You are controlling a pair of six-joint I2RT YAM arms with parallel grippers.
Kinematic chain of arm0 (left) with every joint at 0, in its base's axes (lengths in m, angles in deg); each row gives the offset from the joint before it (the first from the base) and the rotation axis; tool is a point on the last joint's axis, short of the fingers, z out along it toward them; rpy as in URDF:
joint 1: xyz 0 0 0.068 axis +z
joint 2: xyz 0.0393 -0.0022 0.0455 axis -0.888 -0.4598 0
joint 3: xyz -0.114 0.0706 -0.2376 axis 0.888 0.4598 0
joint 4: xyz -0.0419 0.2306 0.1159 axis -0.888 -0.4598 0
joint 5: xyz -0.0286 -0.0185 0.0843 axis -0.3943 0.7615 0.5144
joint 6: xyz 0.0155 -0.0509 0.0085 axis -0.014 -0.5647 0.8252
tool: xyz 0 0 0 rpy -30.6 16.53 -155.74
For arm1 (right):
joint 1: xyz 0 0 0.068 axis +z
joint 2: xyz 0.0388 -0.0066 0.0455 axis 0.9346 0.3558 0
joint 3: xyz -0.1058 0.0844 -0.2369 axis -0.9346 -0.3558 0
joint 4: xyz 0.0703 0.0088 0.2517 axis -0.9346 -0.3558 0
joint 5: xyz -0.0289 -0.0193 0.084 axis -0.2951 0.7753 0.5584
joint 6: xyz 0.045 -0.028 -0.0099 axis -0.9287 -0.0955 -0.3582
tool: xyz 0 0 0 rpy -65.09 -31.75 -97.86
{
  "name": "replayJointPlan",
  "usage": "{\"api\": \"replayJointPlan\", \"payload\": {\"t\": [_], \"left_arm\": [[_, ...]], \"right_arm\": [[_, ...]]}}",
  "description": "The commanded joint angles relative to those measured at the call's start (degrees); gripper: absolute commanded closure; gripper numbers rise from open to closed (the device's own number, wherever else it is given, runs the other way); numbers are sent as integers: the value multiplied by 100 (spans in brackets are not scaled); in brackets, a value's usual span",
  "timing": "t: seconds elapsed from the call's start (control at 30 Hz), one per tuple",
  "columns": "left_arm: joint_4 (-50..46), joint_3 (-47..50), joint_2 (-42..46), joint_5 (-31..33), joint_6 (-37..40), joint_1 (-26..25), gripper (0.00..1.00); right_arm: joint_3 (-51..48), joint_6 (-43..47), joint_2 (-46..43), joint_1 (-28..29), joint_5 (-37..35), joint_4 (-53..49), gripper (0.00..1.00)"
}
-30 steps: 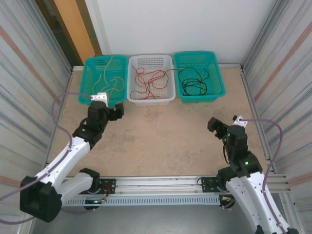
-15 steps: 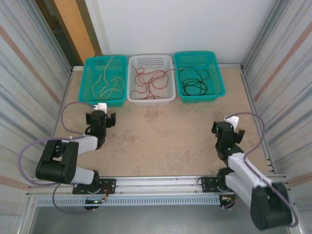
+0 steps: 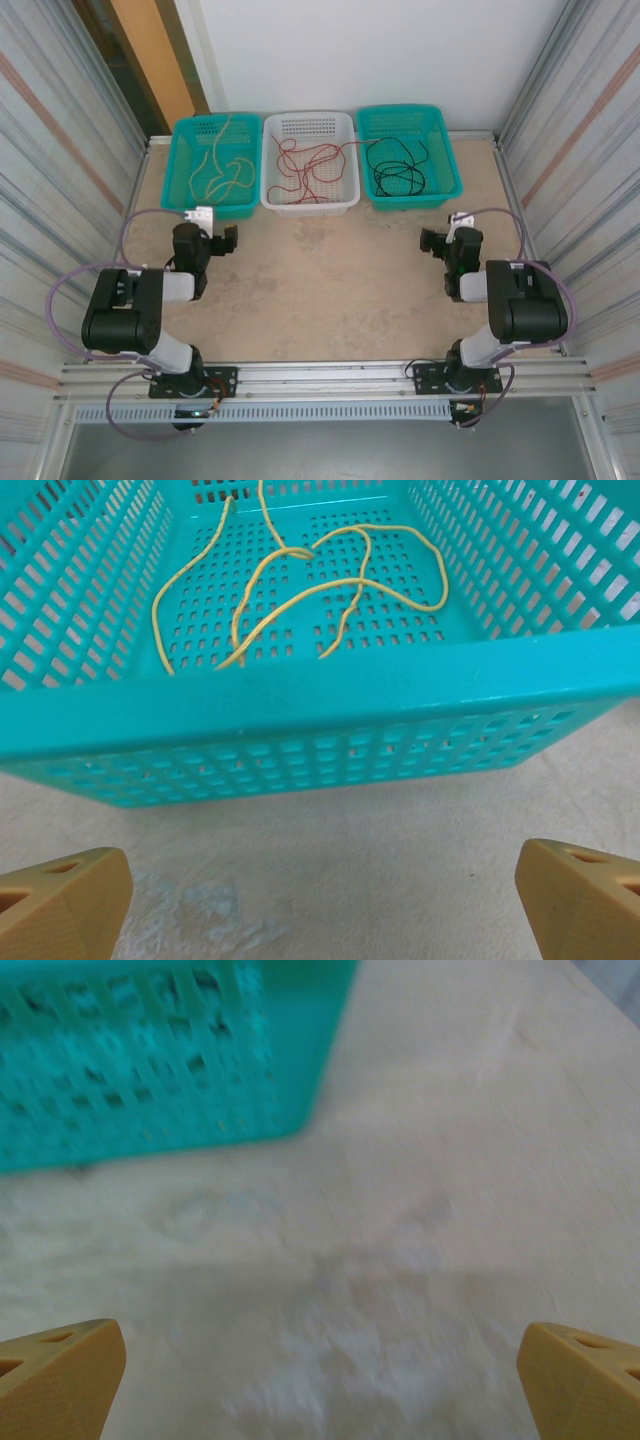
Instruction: Untangle the cables
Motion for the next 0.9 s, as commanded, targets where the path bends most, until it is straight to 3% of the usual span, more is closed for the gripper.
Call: {"api": "replayJointPlan", "payload": {"t": [0.0, 0.87], "left_arm": [[-21, -91, 21, -199, 1, 79, 1], [-58, -123, 6, -297, 54, 68, 1]], "right_arm": [[211, -192, 2, -104, 431, -31, 1], [206, -105, -43, 22, 248, -87, 1]]}}
